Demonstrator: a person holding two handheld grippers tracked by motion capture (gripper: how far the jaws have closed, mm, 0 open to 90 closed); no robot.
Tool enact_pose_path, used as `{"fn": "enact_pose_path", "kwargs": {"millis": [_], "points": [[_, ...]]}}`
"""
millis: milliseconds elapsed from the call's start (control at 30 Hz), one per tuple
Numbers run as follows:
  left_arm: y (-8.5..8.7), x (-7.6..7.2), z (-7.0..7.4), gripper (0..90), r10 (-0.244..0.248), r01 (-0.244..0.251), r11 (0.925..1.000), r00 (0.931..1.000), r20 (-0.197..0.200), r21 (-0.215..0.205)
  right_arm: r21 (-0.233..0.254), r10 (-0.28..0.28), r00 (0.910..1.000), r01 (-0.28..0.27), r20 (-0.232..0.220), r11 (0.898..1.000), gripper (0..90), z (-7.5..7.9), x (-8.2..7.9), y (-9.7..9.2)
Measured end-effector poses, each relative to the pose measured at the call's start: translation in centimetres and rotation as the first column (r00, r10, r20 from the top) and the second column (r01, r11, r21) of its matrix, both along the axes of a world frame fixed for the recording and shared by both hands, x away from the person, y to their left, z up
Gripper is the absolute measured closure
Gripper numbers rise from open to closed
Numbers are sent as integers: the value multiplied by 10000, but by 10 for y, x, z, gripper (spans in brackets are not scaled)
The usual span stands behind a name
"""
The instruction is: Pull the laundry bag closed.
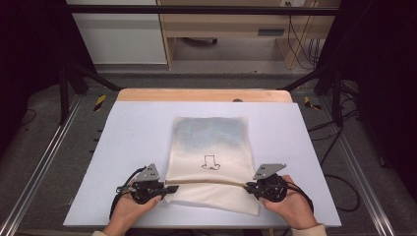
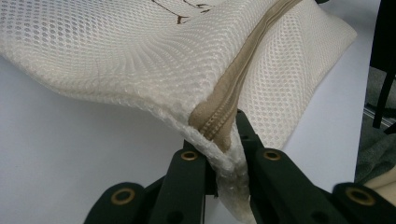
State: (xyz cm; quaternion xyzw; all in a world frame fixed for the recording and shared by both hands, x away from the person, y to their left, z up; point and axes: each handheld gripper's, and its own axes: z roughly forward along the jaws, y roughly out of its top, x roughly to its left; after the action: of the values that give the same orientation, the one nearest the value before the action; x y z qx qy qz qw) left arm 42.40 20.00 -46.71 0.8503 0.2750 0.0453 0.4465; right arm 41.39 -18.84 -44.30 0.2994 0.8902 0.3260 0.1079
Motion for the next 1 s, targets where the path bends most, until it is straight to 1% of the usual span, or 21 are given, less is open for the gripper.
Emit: {"fn": "enact_pose_path", "kwargs": {"millis": [133,300,400,433,500,600,667,933,967,1000], "points": [[0,0,0,848,13,-13,10000,10000,-12,-18,-11,-20,10000,20,4,10000,820,-1,-1,-1],[0,0,0,849,11,-11,10000,10000,18,18,-16,-126,9999,126,-9,9999,819,-2,-3,-7],[0,0,0,849,21,-21,10000,10000,-9,-5,86,-199,9998,199,-62,9998,819,-3,-4,-8],[1,0,0,848,29,-29,10000,10000,19,14,39,-156,9999,156,-27,9999,819,-3,-4,-9],[1,0,1,848,14,-14,10000,10000,16,-20,124,-213,9998,213,-53,9997,819,-3,-5,-9],[1,0,1,848,8,-8,10000,10000,40,-19,107,-173,9998,173,-38,9998,819,-3,-6,-10],[1,0,1,848,38,-38,10000,10000,19,-52,105,-287,9996,287,1,9995,819,-4,-6,-12],[2,0,2,848,71,-70,9999,10000,70,-74,146,-427,9991,428,-63,9990,819,-6,-8,-18],[2,0,2,848,70,-70,9999,9999,72,-72,80,-460,9989,461,-79,9989,819,-6,-9,-19],[2,0,2,848,73,-73,9999,10000,65,-74,132,-475,9988,476,-89,9988,819,-6,-9,-19]]}}
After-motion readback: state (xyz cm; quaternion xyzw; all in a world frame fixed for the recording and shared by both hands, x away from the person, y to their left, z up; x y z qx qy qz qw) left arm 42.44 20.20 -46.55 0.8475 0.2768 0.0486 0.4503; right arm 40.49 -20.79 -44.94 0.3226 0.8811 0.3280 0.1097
